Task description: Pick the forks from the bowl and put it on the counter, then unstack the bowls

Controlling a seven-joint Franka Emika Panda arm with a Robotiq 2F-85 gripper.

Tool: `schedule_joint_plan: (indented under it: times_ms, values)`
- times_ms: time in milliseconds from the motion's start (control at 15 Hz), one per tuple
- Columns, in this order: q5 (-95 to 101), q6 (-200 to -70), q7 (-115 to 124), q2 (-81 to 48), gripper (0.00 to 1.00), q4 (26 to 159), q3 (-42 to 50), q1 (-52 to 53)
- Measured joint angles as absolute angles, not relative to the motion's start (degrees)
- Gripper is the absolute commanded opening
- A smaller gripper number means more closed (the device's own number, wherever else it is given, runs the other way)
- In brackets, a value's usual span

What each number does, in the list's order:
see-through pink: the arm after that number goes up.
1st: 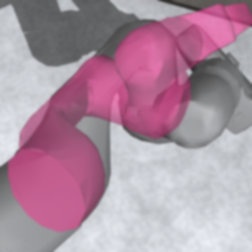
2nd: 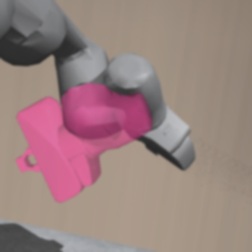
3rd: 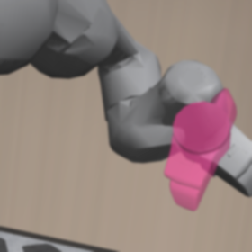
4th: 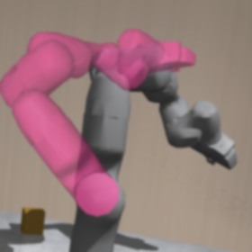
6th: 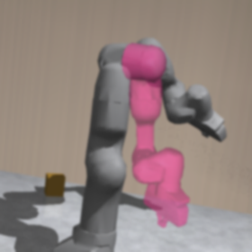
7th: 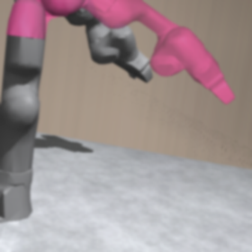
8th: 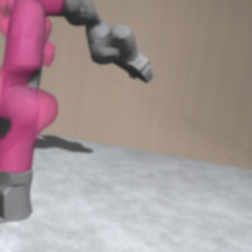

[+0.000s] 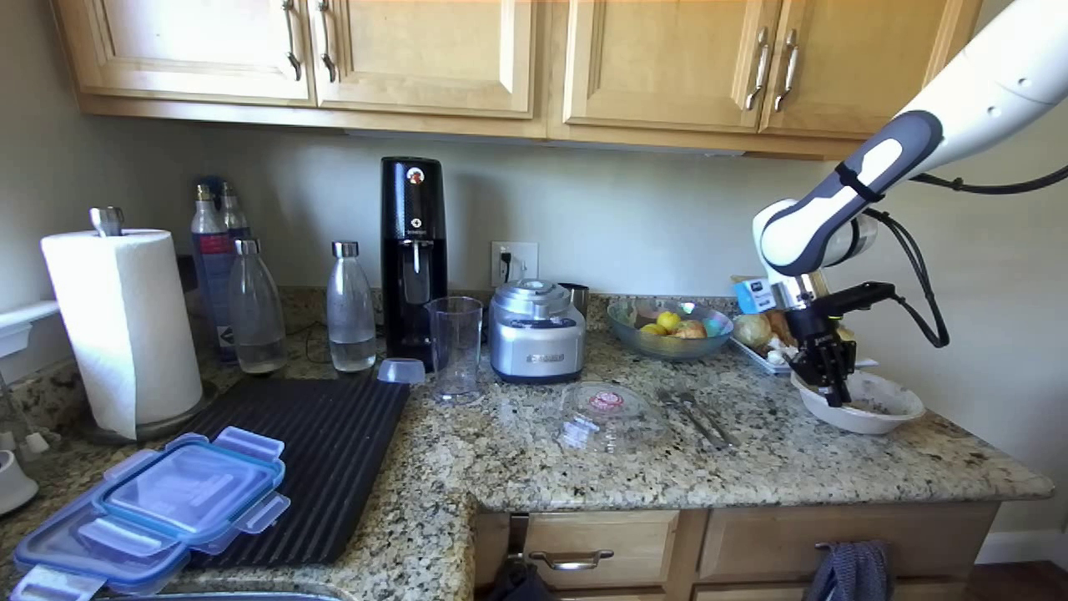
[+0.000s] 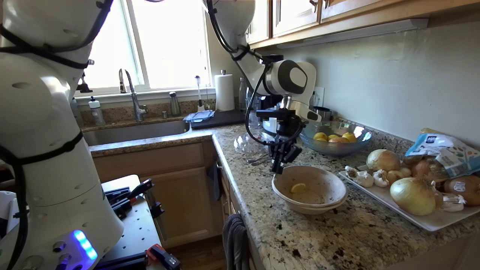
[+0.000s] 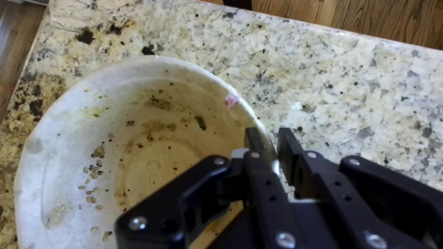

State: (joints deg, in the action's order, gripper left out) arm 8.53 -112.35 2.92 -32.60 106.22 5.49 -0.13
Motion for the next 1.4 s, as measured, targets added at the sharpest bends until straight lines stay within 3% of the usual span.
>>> schedule_joint_plan:
  times_ms: [400, 800, 1400]
  values:
    - [7.82, -112.13, 2.58, -32.6, 0.39, 106.22, 5.44, -0.16]
    - [7.38, -111.9, 2.51, -32.62, 0.19, 106.22, 5.42, -0.28]
    - [6.75, -111.89, 2.38, -33.36, 0.19, 106.17, 5.4, -0.99]
